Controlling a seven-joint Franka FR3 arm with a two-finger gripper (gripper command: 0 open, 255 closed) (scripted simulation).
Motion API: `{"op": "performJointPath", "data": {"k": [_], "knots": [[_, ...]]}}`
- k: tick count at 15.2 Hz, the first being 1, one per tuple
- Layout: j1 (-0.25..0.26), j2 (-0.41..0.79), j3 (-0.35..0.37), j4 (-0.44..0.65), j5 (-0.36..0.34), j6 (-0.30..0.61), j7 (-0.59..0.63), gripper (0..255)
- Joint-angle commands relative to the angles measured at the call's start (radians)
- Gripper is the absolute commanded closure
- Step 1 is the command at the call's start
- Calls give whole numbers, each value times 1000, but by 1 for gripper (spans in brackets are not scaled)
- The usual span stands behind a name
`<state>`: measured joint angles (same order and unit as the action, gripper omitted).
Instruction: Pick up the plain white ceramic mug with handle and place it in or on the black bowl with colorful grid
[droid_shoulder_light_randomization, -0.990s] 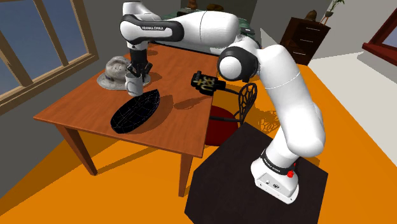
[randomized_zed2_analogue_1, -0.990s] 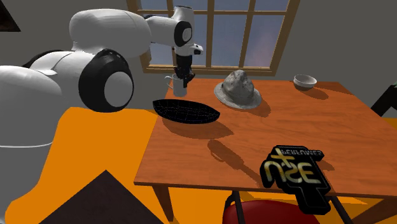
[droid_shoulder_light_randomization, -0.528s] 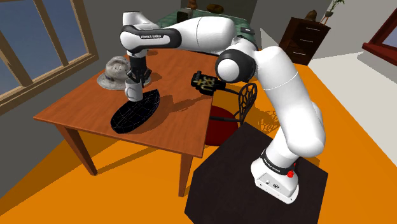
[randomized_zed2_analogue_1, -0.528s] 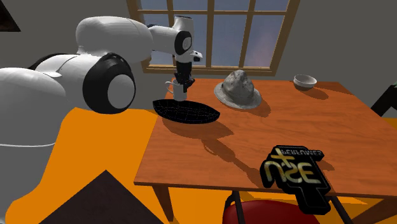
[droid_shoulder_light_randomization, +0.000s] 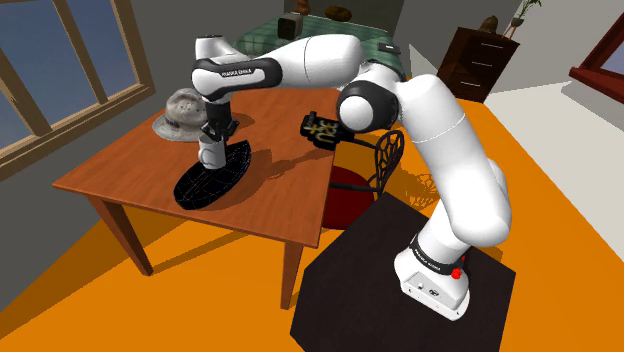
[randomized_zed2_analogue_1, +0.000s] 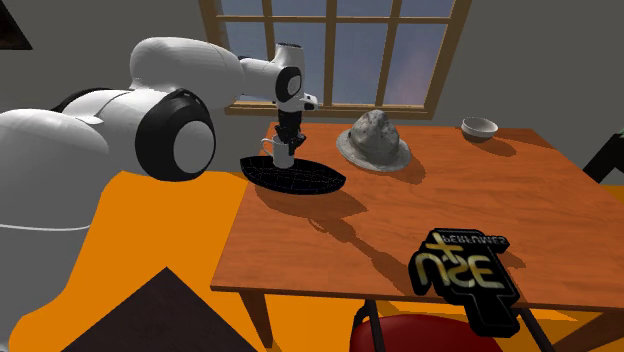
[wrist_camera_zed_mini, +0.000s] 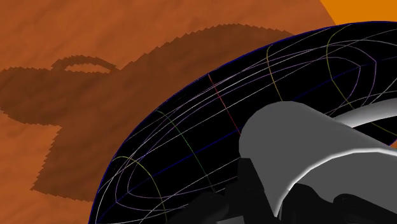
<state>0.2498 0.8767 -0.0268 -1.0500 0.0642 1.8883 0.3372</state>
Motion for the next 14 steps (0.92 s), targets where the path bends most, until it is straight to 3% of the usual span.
{"op": "performJointPath", "data": {"k": [1, 9, 10, 14], "knots": [[0, 12, 0, -8, 1, 21, -1, 255], [0, 16, 0, -13, 1, 29, -1, 255], [0, 16, 0, -13, 1, 29, -1, 0], [0, 16, 0, -13, 1, 29, -1, 0]]}}
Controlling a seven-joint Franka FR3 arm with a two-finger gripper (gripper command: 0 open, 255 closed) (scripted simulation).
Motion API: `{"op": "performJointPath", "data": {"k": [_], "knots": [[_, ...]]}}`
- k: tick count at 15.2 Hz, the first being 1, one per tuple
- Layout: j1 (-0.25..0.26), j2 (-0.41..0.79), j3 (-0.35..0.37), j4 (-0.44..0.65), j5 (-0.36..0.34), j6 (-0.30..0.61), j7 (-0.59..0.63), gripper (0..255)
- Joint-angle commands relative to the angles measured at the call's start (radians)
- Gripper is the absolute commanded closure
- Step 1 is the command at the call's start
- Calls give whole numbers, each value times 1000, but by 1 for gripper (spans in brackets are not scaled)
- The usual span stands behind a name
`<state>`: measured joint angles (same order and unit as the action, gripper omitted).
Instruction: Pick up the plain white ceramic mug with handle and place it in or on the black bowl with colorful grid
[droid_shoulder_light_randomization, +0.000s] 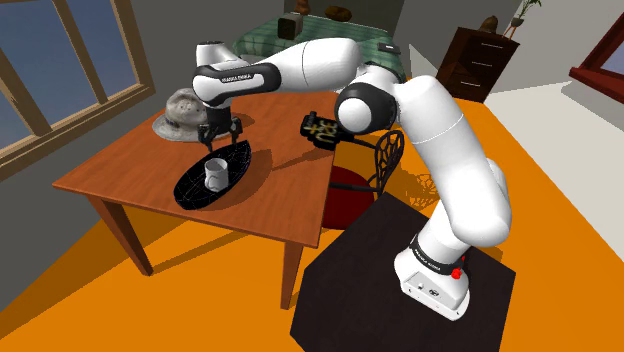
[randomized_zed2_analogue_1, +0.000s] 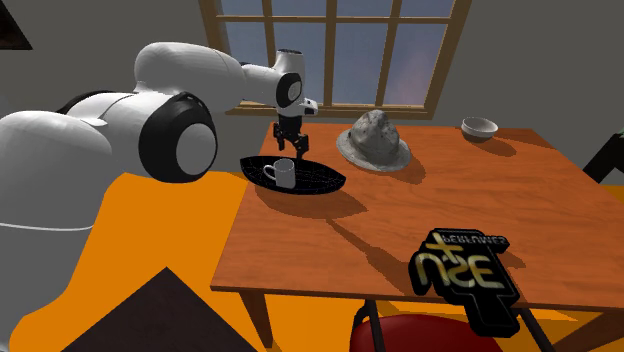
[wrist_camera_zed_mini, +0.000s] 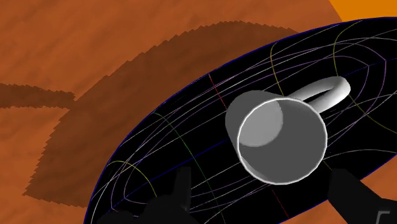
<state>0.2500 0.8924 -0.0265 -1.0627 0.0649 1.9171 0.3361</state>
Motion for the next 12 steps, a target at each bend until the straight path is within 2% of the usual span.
{"op": "performJointPath", "data": {"k": [1, 5, 12], "knots": [[0, 0, 0, 0, 0, 0, 0, 0], [-4, -23, -1, 87, -2, -110, 2, 0], [-4, -23, -1, 87, -2, -110, 2, 0]]}}
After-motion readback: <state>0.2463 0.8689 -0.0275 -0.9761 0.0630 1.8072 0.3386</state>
